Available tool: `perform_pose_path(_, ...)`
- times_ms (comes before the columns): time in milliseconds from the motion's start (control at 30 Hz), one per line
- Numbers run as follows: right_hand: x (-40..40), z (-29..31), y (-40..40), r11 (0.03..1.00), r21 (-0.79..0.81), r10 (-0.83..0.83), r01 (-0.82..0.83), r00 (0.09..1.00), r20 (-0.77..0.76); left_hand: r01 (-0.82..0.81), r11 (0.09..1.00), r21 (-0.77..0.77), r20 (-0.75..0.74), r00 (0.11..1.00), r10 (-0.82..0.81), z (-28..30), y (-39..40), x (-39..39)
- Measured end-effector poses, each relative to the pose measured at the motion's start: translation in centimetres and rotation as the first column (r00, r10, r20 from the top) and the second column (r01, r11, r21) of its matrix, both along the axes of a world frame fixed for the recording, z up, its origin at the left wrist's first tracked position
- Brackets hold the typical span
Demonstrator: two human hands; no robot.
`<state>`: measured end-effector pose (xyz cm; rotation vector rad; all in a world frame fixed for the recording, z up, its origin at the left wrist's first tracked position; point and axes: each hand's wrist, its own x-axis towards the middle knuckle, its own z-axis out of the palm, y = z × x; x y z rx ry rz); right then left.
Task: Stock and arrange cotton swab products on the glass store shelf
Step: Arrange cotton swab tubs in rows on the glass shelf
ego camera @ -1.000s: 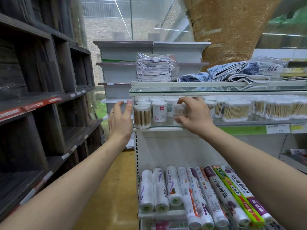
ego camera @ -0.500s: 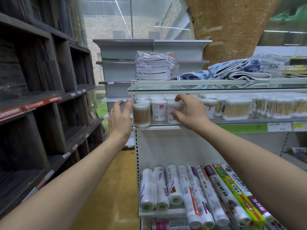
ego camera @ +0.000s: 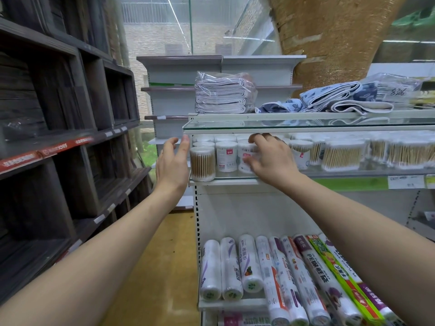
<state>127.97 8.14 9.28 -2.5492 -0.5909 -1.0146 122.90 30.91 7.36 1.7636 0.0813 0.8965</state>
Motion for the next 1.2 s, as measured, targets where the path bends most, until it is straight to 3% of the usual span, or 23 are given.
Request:
perform_pose_path(167,1.0,-0.6,-0.1,0.998,-0.062,-0.025,0.028,0.999,0.048,-0.003,1.000,0.018,-0.002,1.000,0.003,-0.1,-0.3,0.2)
perform_pose_path(333,1.5,-0.1,0.2,0.991,-0.120,-0.064,0.061,0.998,-0.021,0.001,0.998,0.055,0.004,1.000,-0.001,-0.3,-0.7,0.1)
perform_pose_path(533,0.4,0.3,-1.6,0.988,-0.146,-0.047,0.043,0.999,-0.024,-0.065,0.977,0.202,0.030,0.998,0.060,-0.4,-1.4,-0.6)
perform_pose_path(867,1.6,1.0,-5.3,0.957,-0.218,-0.201,0.190,0.979,-0.028,-0.234,0.869,0.436,0.193,0.968,0.163,-0.9,-3.2,-2.3)
perform_pose_path(1200,1.5,1.5,-6.8,1.000,-0.008,0.025,-0.027,0.980,-0.195,-0.361,0.771,0.525,0.474,0.876,0.087,-1.3,-5.7,-2.7)
